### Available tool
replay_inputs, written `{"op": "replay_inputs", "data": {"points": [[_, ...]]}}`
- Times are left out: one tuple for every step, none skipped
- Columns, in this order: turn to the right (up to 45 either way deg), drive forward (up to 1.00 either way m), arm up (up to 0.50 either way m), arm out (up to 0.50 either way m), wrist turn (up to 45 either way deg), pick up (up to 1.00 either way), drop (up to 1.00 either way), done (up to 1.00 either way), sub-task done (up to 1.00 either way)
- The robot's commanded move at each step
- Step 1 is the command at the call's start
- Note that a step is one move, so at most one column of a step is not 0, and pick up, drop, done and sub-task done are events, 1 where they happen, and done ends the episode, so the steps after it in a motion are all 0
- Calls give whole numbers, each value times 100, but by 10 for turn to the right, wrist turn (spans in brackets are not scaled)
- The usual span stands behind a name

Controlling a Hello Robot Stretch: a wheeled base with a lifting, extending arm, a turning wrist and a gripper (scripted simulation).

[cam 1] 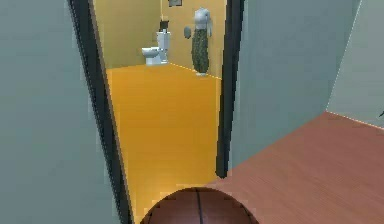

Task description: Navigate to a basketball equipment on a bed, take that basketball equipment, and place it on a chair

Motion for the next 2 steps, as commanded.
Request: {"op": "replay_inputs", "data": {"points": [[0, 100, 0, 0, 0, 0, 0, 0, 0], [450, 0, 0, 0, 0, 0, 0, 0, 0]]}}
